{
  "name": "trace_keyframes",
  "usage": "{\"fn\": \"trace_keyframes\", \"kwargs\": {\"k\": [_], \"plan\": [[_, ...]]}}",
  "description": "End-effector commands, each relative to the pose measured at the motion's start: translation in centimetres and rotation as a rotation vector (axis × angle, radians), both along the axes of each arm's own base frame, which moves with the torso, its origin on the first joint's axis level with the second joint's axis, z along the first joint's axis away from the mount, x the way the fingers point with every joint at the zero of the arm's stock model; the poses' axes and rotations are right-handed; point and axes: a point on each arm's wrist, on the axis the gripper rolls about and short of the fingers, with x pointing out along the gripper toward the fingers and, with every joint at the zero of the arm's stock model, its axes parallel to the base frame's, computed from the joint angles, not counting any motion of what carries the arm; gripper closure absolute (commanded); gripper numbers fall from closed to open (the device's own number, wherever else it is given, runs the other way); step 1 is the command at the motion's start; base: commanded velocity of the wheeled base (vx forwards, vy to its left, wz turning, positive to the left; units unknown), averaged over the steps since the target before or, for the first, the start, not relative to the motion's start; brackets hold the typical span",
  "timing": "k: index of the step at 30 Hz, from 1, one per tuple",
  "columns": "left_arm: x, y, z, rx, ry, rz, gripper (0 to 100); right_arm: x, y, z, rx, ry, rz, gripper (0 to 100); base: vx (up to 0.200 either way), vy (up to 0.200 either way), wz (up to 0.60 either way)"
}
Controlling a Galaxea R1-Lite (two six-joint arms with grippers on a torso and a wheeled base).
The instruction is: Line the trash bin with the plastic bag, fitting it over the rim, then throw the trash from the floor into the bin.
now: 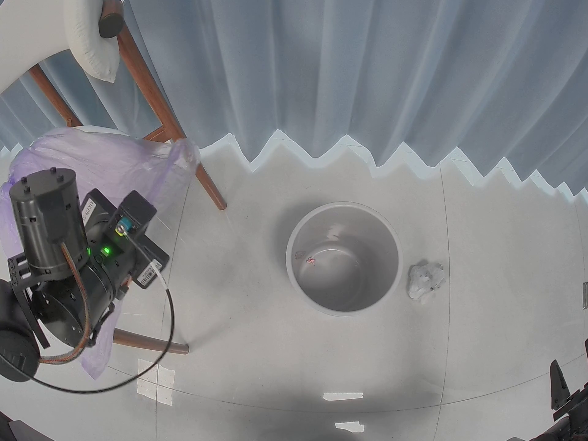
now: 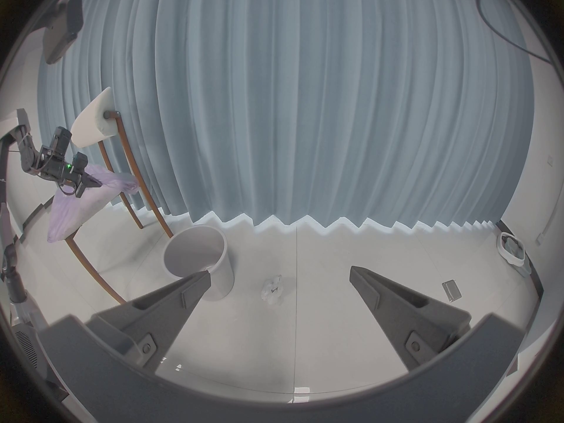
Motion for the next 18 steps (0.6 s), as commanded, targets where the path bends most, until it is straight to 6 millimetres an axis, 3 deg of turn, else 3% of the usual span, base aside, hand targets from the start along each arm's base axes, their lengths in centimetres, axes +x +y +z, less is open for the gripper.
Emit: {"fn": "trace_keyframes", "kwargs": {"k": [1,7,10,13,18], "plan": [[-1.4,-2.3,-0.5,-0.049,0.046,-0.124,100,0.0,0.0,-0.5,0.000,0.000,0.000,0,0.000,0.000,0.00],[-1.5,-4.4,0.3,-0.183,0.115,-0.250,100,0.0,0.0,-0.5,0.000,0.002,-0.002,0,0.000,0.000,0.00],[-2.2,-6.1,1.9,-0.319,0.151,-0.374,100,0.0,0.0,-0.5,0.000,0.000,0.000,0,0.000,0.000,0.00],[-3.3,-8.0,2.6,-0.438,0.197,-0.456,100,0.0,0.0,-0.5,0.000,0.000,0.000,0,0.000,0.000,0.00],[-6.4,-11.0,2.3,-0.607,0.348,-0.657,100,0.0,0.0,-0.5,0.000,0.000,0.001,0,0.000,0.000,0.00]]}}
